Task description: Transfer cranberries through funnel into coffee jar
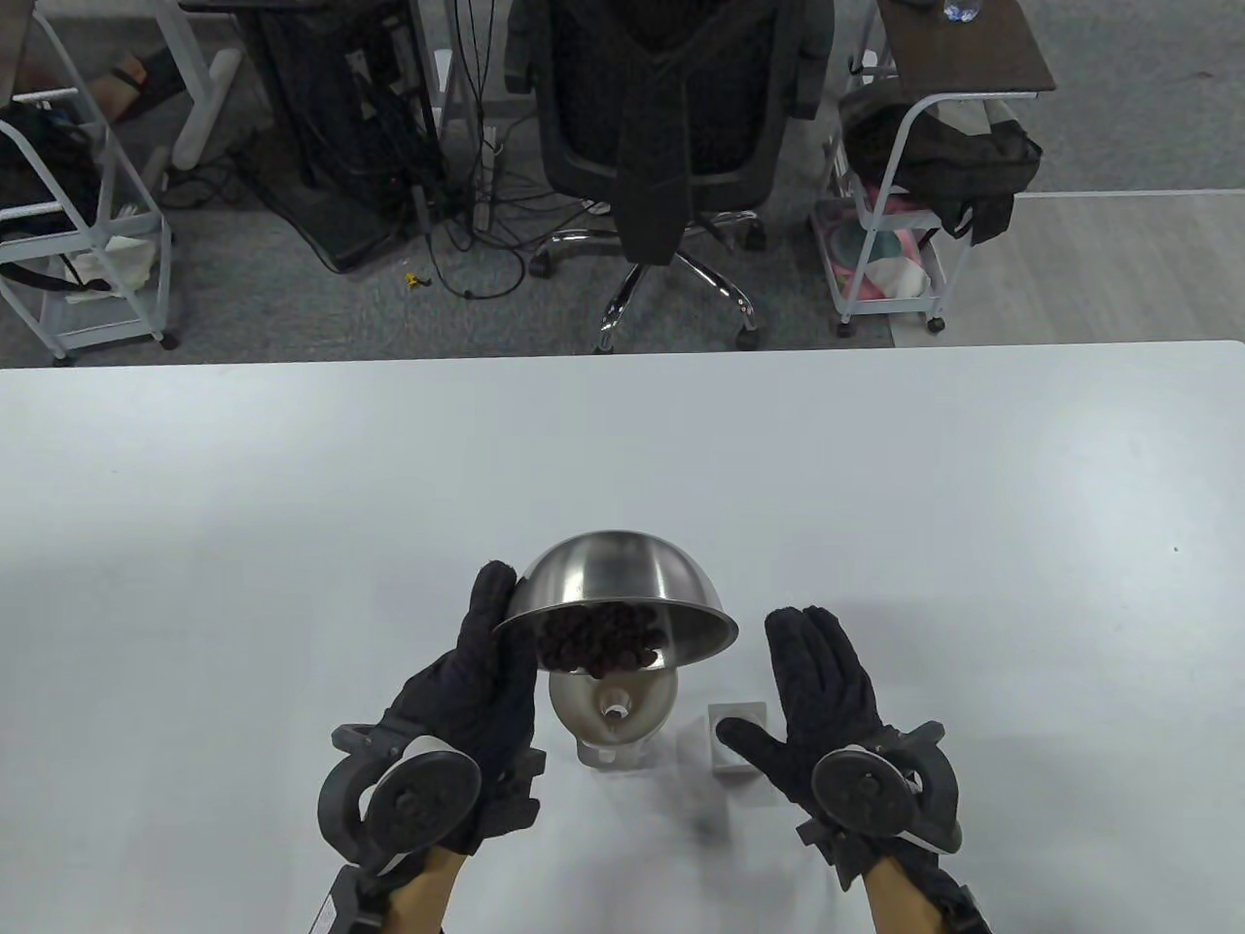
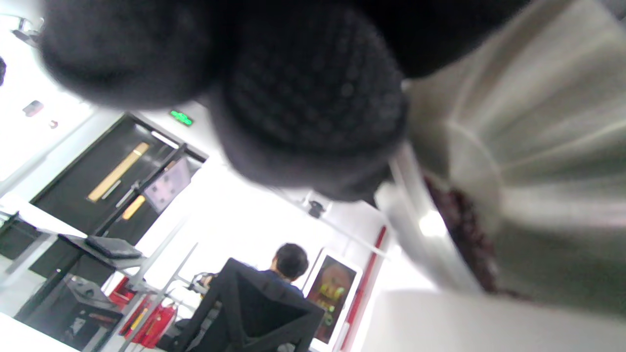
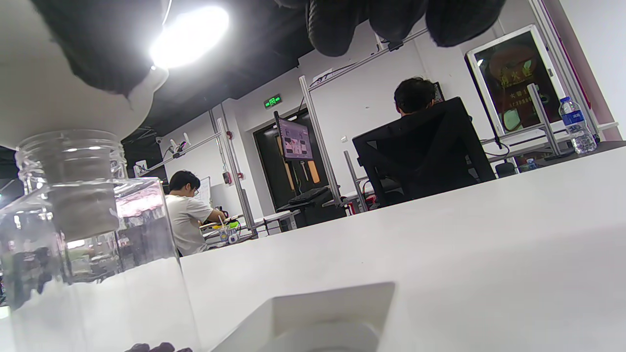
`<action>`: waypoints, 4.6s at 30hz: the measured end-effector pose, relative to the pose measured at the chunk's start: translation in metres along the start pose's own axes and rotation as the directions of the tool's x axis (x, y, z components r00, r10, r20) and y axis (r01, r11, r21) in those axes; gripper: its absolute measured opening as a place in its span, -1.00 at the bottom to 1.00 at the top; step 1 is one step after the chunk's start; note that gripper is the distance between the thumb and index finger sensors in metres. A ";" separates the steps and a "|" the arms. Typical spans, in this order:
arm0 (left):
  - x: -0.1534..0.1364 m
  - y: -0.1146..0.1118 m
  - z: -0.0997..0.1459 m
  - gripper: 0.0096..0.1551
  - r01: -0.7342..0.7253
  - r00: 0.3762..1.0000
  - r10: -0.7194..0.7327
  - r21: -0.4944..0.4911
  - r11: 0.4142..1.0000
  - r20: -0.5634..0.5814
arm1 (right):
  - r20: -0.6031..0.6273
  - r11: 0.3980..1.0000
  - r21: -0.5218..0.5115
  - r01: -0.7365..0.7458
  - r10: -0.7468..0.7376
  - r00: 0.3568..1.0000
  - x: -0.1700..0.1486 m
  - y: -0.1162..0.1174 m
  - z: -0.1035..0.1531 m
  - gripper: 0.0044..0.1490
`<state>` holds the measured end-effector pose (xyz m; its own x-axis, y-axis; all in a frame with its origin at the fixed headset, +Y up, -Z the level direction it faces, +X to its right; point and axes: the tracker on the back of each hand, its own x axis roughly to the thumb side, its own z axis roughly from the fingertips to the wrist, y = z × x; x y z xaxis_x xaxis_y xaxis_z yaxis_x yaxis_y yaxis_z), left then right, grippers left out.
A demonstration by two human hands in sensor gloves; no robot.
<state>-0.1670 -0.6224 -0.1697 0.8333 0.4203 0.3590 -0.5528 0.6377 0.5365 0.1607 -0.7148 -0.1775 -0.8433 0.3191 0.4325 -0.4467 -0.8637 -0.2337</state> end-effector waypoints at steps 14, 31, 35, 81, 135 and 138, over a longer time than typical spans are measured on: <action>0.001 0.002 -0.001 -0.60 0.017 1.000 -0.017 0.004 1.000 0.012 | 0.000 1.000 0.005 -0.001 0.001 1.000 0.000 0.001 0.000 0.32; 0.002 0.003 -0.001 -0.60 0.040 0.999 -0.040 0.004 0.999 0.026 | 0.000 1.000 0.007 -0.002 0.002 1.000 0.000 0.001 -0.001 0.32; 0.003 0.002 -0.001 -0.60 0.046 0.998 -0.046 0.003 0.999 0.031 | 0.000 1.000 0.006 -0.002 0.002 1.000 0.000 0.001 -0.001 0.32; 0.011 0.011 0.001 -0.62 0.123 0.988 -0.128 0.051 0.991 0.092 | -0.001 1.000 0.006 -0.002 0.002 1.000 0.000 0.002 0.000 0.32; -0.144 -0.031 -0.003 -0.54 -0.023 0.884 -0.042 -0.134 0.991 -0.465 | -0.015 1.000 0.026 0.006 -0.006 1.000 -0.002 0.003 -0.001 0.32; -0.154 -0.041 -0.002 -0.54 -0.059 0.864 -0.036 -0.172 0.983 -0.503 | -0.016 1.000 0.027 0.008 -0.007 1.000 -0.003 0.003 -0.001 0.32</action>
<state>-0.2728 -0.7117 -0.2487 0.7416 0.6643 -0.0936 -0.5918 0.7135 0.3751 0.1611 -0.7178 -0.1803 -0.8449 0.3316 0.4198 -0.4448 -0.8715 -0.2067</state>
